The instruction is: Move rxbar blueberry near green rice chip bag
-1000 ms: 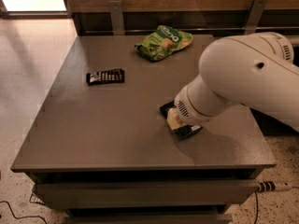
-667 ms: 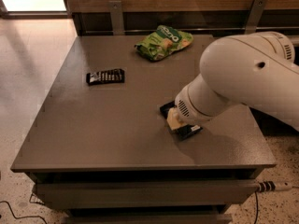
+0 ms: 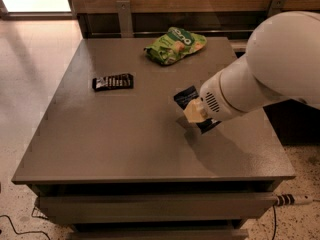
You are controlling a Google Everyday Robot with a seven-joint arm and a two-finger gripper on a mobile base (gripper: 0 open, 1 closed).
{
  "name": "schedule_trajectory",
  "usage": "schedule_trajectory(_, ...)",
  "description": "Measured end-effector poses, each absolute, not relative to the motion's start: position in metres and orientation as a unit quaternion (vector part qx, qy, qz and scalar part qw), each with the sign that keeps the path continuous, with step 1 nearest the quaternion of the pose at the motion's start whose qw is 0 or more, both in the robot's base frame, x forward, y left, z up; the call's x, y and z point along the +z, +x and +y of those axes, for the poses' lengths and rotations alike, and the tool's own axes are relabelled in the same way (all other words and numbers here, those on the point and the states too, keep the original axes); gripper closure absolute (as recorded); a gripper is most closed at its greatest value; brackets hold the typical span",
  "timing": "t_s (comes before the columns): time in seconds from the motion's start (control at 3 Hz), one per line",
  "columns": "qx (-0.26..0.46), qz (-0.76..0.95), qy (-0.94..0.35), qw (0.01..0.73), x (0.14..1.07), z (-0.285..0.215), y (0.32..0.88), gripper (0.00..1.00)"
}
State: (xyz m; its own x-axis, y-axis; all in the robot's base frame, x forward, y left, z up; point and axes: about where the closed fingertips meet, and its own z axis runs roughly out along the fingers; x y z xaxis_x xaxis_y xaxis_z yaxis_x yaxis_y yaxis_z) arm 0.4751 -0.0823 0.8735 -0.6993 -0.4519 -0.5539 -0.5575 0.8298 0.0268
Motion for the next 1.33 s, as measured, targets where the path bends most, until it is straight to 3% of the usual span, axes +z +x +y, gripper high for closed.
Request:
schedule_trajectory(0.67, 0.092, 0.879, -0.320, 0.340, 0.948, -0.096, 0.545, 1.00)
schedule_trajectory(1.33, 0.069, 0.881, -0.303, 0.358, 0.979, -0.104, 0.645, 1.00)
